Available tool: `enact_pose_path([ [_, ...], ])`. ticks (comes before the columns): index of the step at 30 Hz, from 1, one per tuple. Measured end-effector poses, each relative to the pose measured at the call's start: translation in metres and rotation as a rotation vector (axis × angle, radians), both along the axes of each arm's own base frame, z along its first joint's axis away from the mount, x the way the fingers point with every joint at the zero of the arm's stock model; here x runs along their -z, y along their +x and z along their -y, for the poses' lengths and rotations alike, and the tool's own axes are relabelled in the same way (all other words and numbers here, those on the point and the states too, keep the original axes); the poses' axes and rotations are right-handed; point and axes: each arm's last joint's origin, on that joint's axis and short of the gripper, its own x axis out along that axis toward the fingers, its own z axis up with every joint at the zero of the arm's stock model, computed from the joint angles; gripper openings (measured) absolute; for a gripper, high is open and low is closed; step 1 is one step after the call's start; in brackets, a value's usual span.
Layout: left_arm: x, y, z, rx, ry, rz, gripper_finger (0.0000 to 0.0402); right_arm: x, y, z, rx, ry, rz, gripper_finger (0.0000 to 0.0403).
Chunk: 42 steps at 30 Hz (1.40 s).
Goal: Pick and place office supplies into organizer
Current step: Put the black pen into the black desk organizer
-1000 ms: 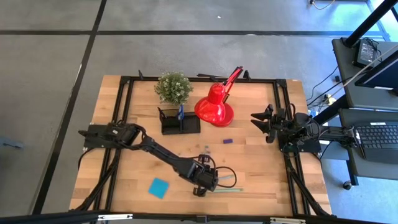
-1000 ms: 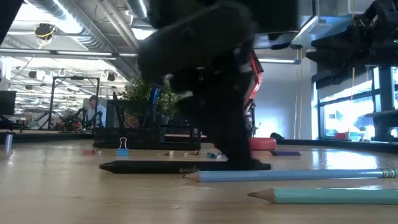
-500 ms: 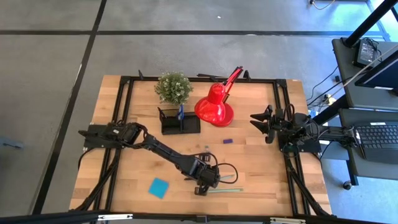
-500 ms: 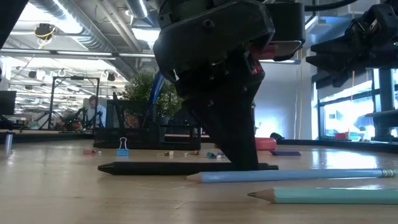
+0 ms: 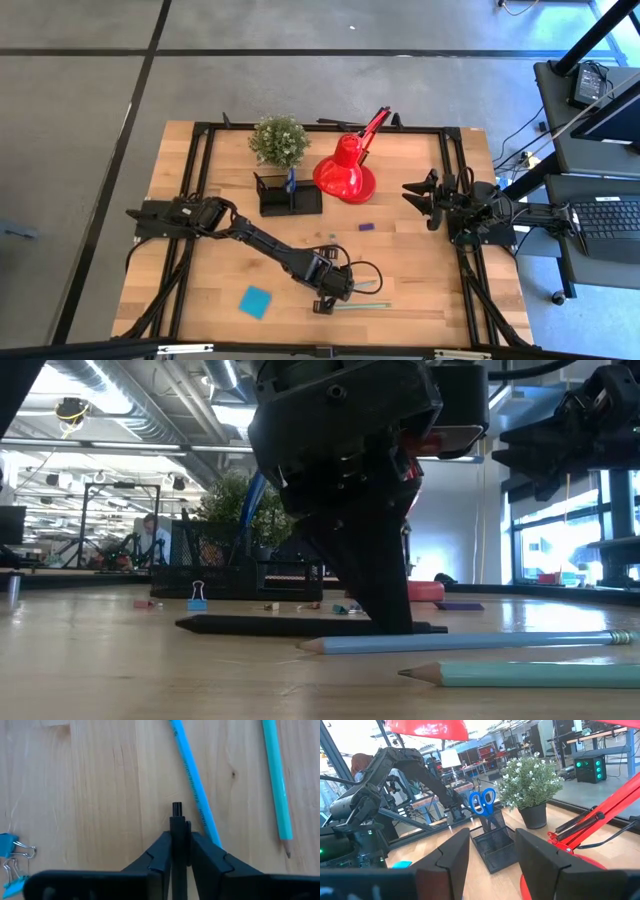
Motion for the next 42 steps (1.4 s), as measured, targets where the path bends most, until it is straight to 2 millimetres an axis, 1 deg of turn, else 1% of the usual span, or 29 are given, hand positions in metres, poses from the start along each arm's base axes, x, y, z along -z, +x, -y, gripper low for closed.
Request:
enact_pose_path([
  [3,0.000,0.000,0.000,0.010,-0.004,-0.002,0.0040,-0.001,0.000,0.000,0.000,0.000,0.011,0.0162],
  [7,-0.001,-0.001,0.002,0.079,0.020,0.002,0.0037,-0.002,0.000,0.000,0.001,-0.008,0.015,0.0162],
  [10,-0.006,0.000,0.004,0.135,0.052,0.022,0.0037,-0.004,0.000,0.000,0.006,-0.035,0.032,0.0162],
  [14,-0.016,-0.001,0.004,0.163,0.071,0.037,0.0036,-0.004,0.000,0.000,0.002,0.001,0.041,0.0162],
  [17,-0.033,-0.001,0.002,0.157,0.062,0.082,0.0034,-0.004,0.000,0.000,-0.003,0.029,0.044,0.0162],
  [21,-0.070,-0.005,-0.001,0.135,0.067,0.183,0.0029,-0.003,0.000,0.000,-0.009,0.048,0.046,0.0162],
  [24,-0.096,-0.011,-0.005,0.123,0.104,0.241,0.0028,-0.003,0.000,0.000,-0.014,0.046,0.045,0.0162],
  [29,-0.151,-0.036,-0.017,0.073,0.200,0.338,0.0028,-0.003,0.000,0.000,-0.015,0.045,0.041,0.0162],
  [33,-0.192,-0.068,-0.030,-0.007,0.288,0.444,0.0028,-0.002,0.000,0.000,-0.014,0.041,0.033,0.0162],
  [35,-0.210,-0.086,-0.039,-0.050,0.316,0.502,0.0028,-0.002,0.000,0.000,-0.014,0.041,0.028,0.0162],
  [37,-0.219,-0.104,-0.047,-0.088,0.339,0.542,0.0028,-0.002,0.000,0.000,-0.013,0.033,0.025,0.0162],
  [39,-0.225,-0.120,-0.058,-0.133,0.363,0.588,0.0028,-0.002,0.000,0.000,-0.011,0.012,0.021,0.0162],
  [42,-0.225,-0.144,-0.076,-0.204,0.374,0.669,0.0028,-0.002,0.000,0.000,-0.007,-0.028,0.013,0.0162],
])
